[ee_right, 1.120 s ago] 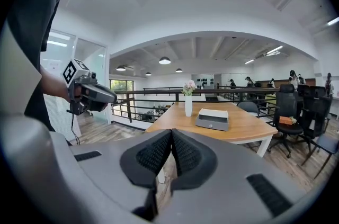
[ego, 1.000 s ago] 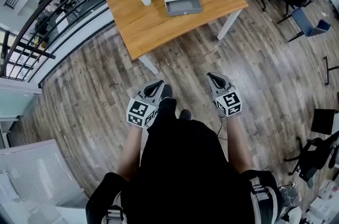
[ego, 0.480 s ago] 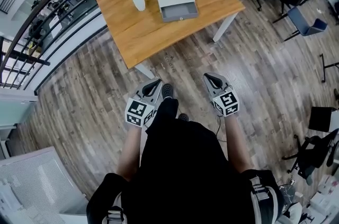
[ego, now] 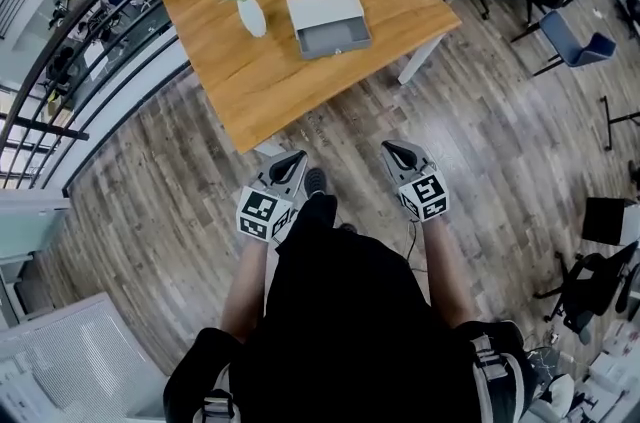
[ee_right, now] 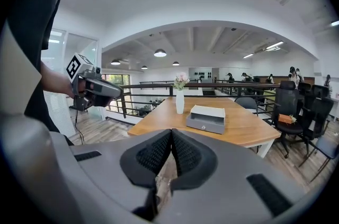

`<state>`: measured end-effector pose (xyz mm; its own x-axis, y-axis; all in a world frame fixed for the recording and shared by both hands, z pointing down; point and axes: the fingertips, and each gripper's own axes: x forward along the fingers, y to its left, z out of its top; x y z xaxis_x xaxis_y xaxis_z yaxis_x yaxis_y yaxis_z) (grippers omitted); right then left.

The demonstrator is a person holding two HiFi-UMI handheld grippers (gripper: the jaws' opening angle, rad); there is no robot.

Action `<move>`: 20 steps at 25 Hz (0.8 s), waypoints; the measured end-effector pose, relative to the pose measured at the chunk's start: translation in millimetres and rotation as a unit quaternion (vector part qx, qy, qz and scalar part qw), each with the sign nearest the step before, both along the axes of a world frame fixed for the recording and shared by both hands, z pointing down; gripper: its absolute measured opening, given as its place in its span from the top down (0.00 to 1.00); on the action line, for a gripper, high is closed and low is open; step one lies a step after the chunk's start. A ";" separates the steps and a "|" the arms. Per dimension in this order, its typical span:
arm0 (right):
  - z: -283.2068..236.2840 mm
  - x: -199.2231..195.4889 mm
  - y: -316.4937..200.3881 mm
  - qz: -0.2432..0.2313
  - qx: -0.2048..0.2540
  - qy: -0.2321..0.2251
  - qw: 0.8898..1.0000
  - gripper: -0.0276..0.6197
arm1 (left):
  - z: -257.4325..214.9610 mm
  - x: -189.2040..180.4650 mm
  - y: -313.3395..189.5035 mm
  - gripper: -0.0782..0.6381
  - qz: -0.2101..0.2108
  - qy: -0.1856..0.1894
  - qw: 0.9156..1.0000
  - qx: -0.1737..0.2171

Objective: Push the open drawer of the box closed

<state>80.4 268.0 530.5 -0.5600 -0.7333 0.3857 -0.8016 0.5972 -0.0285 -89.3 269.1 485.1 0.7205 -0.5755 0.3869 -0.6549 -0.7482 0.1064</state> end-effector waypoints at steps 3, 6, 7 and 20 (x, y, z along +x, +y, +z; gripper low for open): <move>0.9 -0.2 -24.0 0.008 -0.004 0.001 1.000 0.93 | -0.3 3.9 -29.2 0.86 0.014 0.000 1.000 -0.002; 2.4 1.9 -48.9 0.018 -0.007 0.003 1.000 0.93 | 2.3 10.4 -63.2 0.86 0.030 -0.001 1.000 -0.004; 3.2 3.3 -56.0 0.023 -0.009 0.004 1.000 0.93 | 3.1 13.4 -73.2 0.86 0.037 -0.002 0.999 -0.004; 10.1 -11.1 -152.0 0.043 -0.020 0.015 0.999 0.93 | 11.6 20.1 -172.1 0.86 0.090 0.000 0.996 -0.011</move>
